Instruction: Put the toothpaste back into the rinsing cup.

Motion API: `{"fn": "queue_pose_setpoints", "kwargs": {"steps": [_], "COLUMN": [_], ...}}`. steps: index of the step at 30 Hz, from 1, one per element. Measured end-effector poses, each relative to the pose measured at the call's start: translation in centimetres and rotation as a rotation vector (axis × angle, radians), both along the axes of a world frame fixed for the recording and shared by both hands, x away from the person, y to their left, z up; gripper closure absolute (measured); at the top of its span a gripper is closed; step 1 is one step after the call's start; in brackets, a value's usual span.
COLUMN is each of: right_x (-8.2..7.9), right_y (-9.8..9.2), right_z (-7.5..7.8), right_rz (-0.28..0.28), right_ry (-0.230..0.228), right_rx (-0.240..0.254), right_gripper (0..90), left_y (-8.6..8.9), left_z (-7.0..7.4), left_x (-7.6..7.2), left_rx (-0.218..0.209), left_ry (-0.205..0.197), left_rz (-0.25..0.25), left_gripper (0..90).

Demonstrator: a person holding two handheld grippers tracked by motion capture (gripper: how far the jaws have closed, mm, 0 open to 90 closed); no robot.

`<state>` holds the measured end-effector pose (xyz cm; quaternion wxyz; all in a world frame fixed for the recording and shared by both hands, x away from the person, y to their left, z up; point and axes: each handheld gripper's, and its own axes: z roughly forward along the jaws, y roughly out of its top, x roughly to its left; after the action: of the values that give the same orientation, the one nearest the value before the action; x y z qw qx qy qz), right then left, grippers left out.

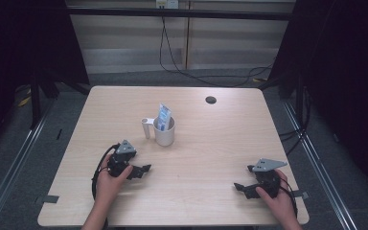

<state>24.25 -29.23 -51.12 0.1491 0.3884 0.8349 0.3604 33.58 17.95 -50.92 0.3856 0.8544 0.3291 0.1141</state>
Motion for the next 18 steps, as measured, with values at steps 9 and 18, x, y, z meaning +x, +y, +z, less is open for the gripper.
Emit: {"fn": "queue_pose_setpoints", "kwargs": {"steps": [9,18], "right_x": [0.00,-0.01], "right_y": [0.00,0.00], "right_z": [0.00,0.00], "right_rz": [0.000,0.000], "right_ry": [0.000,0.000], "right_rx": [0.000,0.000], "right_gripper": [10.0,10.0], "left_y": [-0.44,-0.44], "left_z": [-0.06,-0.07], "left_x": [-0.26,-0.25], "left_rx": [0.042,0.041], "left_ry": [-0.023,-0.023], "left_rz": [-0.002,-0.002], "left_gripper": [14.1,13.9]}}
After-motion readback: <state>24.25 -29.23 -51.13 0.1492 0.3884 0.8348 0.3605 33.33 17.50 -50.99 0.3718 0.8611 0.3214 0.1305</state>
